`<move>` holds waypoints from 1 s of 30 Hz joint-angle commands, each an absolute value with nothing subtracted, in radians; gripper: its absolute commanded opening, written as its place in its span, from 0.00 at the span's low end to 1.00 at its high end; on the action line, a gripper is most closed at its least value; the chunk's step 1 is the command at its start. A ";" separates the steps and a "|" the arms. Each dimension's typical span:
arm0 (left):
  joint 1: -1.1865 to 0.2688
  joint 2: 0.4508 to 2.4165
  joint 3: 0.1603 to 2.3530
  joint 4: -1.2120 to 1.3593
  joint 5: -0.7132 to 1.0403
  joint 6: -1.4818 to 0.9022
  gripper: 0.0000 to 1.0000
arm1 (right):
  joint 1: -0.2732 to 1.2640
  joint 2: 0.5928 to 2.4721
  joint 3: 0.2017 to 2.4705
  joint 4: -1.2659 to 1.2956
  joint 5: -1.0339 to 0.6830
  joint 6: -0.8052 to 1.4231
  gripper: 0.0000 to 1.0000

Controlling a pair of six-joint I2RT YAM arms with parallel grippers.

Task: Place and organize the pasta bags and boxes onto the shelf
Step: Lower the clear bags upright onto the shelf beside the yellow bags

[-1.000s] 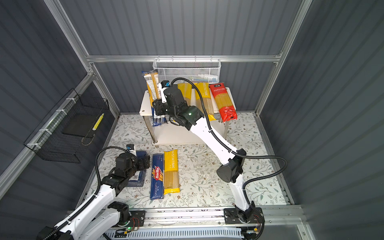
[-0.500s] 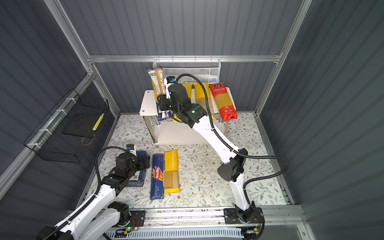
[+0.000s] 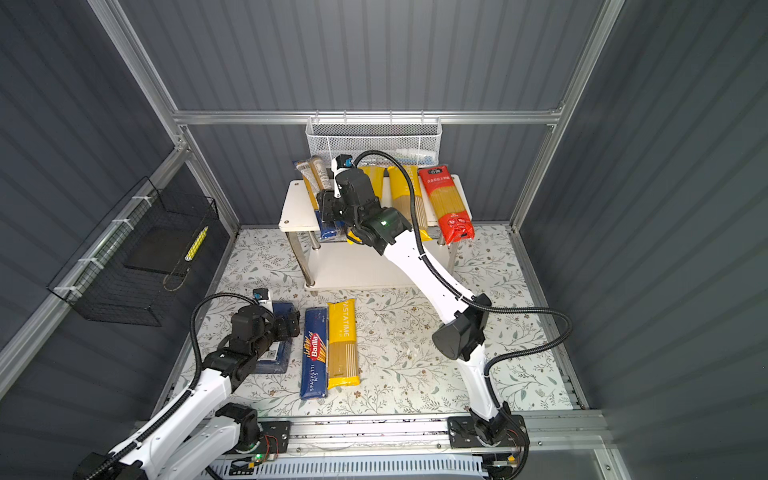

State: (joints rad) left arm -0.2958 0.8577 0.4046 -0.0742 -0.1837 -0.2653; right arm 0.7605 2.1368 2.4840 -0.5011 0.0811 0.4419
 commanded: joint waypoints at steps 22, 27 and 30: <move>-0.299 0.865 0.418 -0.077 -0.196 -0.260 0.99 | 0.831 1.934 2.433 -0.679 0.052 0.268 0.62; -0.300 0.867 0.419 -0.077 -0.194 -0.260 0.99 | 0.838 1.914 2.431 -0.774 0.061 0.290 0.68; -0.300 0.868 0.419 -0.076 -0.193 -0.259 0.99 | 0.842 1.919 2.432 -0.802 0.055 0.301 0.69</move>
